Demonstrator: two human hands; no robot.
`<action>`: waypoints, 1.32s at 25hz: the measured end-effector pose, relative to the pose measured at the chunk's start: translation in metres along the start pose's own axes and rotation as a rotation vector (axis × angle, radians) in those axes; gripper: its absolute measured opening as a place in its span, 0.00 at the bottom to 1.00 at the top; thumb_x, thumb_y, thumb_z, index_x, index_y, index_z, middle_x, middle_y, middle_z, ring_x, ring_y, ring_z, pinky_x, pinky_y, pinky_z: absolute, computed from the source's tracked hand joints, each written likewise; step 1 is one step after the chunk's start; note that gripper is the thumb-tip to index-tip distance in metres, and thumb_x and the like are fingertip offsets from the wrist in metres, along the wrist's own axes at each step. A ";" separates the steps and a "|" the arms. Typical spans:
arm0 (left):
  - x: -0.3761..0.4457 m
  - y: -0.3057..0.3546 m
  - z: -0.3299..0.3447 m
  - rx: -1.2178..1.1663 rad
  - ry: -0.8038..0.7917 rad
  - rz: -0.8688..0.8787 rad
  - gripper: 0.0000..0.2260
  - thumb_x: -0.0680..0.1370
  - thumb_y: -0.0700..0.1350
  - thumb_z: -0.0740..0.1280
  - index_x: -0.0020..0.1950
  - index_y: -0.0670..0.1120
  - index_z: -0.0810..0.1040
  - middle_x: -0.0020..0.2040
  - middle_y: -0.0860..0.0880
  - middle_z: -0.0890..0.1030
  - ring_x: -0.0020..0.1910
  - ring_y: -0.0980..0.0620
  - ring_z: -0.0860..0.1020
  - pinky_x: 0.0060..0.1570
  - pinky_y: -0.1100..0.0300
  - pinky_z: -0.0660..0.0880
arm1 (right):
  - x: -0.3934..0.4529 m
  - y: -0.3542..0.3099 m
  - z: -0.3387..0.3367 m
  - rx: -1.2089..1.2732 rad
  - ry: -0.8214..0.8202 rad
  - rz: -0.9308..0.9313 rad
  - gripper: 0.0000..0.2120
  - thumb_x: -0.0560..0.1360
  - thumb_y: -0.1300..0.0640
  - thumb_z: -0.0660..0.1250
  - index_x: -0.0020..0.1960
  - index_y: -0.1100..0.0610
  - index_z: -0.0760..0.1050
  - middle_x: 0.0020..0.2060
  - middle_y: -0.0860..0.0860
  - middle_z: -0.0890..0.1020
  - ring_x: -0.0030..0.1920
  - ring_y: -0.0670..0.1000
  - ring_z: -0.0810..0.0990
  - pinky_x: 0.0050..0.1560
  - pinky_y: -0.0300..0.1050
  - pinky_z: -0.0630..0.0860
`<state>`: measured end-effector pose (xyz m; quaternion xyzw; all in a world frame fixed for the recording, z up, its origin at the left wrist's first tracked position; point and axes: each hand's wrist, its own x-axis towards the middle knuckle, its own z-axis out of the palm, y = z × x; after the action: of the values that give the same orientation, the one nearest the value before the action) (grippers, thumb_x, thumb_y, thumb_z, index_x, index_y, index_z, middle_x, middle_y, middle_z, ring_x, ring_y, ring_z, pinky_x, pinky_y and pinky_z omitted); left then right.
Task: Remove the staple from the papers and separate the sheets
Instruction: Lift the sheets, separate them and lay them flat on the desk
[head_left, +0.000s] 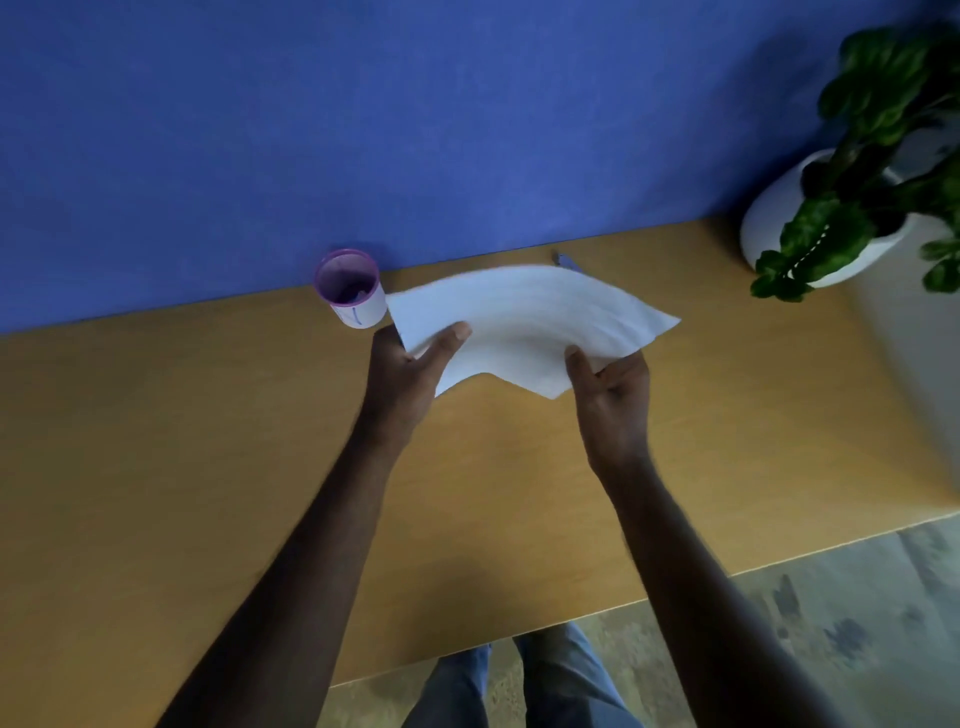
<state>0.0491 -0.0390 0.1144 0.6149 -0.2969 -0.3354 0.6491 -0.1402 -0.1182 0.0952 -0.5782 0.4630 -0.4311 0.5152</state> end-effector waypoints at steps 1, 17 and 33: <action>-0.002 -0.007 0.000 0.003 0.005 -0.021 0.13 0.76 0.43 0.74 0.50 0.63 0.87 0.49 0.60 0.88 0.53 0.59 0.86 0.54 0.62 0.80 | -0.001 0.007 0.002 -0.011 -0.002 0.030 0.17 0.78 0.61 0.68 0.66 0.62 0.78 0.59 0.55 0.85 0.61 0.53 0.84 0.63 0.58 0.81; 0.011 -0.019 -0.002 0.000 0.005 -0.116 0.07 0.75 0.46 0.77 0.51 0.56 0.87 0.50 0.55 0.89 0.53 0.55 0.87 0.51 0.63 0.81 | 0.012 0.007 0.003 0.003 -0.039 0.104 0.13 0.80 0.66 0.67 0.62 0.57 0.80 0.55 0.51 0.87 0.58 0.50 0.85 0.59 0.51 0.83; -0.003 -0.027 0.005 0.023 -0.076 -0.164 0.11 0.75 0.46 0.77 0.51 0.62 0.87 0.52 0.55 0.89 0.54 0.55 0.87 0.56 0.57 0.83 | -0.002 0.010 -0.012 0.115 0.027 0.141 0.15 0.79 0.66 0.67 0.60 0.49 0.82 0.54 0.47 0.88 0.57 0.48 0.86 0.58 0.47 0.83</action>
<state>0.0411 -0.0398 0.0879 0.6315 -0.2739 -0.4070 0.6004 -0.1535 -0.1191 0.0861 -0.5077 0.4842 -0.4272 0.5703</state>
